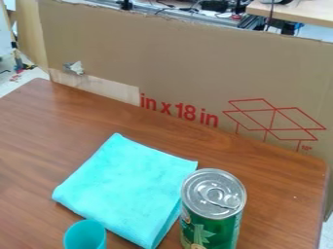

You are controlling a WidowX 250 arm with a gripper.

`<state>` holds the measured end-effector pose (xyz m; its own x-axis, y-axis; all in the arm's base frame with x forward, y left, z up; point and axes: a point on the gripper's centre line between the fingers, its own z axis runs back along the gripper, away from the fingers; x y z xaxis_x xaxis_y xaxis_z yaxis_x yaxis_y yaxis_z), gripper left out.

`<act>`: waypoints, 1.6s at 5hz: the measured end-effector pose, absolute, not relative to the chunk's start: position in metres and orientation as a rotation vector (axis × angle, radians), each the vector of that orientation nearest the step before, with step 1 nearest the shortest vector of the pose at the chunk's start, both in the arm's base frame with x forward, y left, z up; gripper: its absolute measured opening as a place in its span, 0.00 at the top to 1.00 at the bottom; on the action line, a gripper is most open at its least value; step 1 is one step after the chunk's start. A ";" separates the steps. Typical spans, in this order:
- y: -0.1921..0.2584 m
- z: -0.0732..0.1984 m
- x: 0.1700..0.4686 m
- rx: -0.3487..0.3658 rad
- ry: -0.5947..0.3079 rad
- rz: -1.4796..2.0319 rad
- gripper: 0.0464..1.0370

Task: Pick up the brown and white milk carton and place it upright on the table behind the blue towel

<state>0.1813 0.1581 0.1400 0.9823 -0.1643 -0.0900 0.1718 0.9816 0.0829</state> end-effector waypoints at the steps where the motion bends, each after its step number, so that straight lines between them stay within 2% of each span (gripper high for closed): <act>1: 0.168 0.139 0.175 0.087 0.069 -0.149 0.04; 4: 0.179 0.135 0.156 0.074 0.044 -0.084 0.04; 5: 0.186 0.139 0.150 0.094 0.019 -0.047 0.04; 7: 0.195 0.137 0.139 0.075 0.037 -0.019 0.04; 8: 0.199 0.125 0.141 0.057 0.060 -0.035 0.04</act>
